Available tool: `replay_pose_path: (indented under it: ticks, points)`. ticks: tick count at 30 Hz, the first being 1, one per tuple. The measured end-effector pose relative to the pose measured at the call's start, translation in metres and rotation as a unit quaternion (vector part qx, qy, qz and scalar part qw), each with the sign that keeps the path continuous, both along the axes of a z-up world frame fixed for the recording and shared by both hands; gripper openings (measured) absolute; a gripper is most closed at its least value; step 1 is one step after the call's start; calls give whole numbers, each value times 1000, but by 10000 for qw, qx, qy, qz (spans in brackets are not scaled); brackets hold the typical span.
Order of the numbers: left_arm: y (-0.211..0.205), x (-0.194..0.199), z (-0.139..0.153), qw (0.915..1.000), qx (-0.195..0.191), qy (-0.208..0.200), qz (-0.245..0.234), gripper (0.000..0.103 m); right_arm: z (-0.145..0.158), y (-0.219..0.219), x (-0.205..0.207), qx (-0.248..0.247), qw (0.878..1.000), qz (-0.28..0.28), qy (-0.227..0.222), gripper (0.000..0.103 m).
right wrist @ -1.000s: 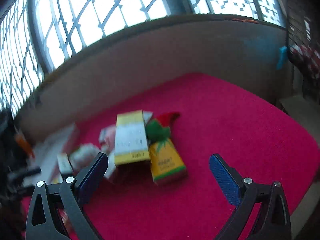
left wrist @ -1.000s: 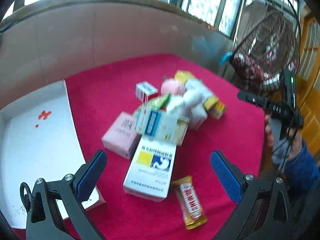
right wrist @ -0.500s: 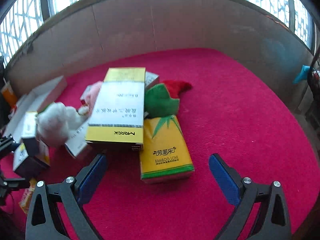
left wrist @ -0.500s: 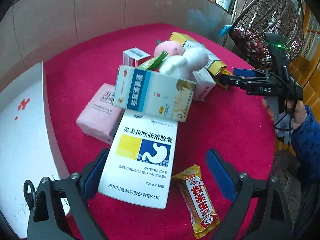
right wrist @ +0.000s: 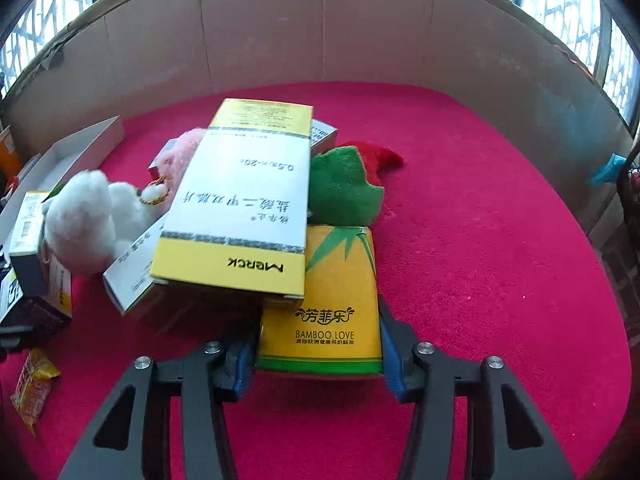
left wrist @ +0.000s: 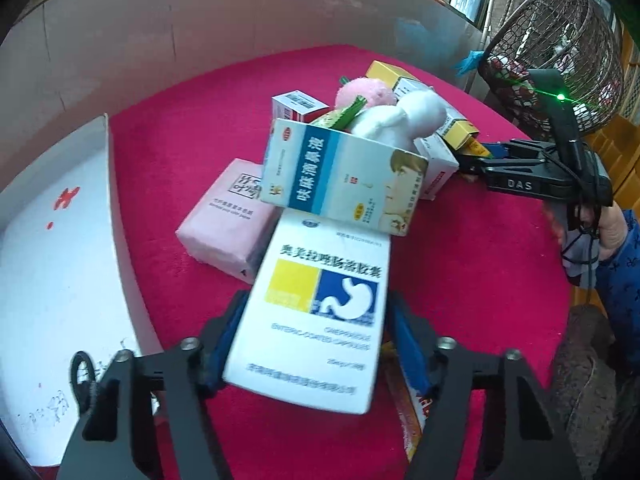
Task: Organize objects
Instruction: 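Grasp the white Omeprazole box with the left gripper while the right grasps the yellow tissue pack, then carry the Omeprazole box and yellow tissue pack with both grippers toward the white tray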
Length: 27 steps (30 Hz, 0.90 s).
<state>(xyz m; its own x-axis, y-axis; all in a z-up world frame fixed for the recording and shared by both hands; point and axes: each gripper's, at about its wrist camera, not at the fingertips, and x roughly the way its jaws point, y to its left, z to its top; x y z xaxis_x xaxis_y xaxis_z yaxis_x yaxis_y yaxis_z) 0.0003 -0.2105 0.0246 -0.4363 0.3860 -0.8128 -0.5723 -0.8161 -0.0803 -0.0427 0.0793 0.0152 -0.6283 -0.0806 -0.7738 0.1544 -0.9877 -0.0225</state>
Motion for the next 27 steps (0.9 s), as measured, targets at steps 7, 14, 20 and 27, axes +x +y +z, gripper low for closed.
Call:
replay_pose_path:
  ticks: [7,14,20,27]
  points:
    - [5,12,4,9998,-35,199,81,53,8,17,16,-304,9984,-482,68,52]
    - [3,28,29,9954,167,814,483,53,35,42,47,-700,9894,-1152,547,52]
    - [3,42,52,9891,245,1247,747,53,62,32,65,-932,9849,-1103,959,52]
    - [0,52,70,9797,287,1660,1091,53,90,6,77,-1039,9836,-774,1257,52]
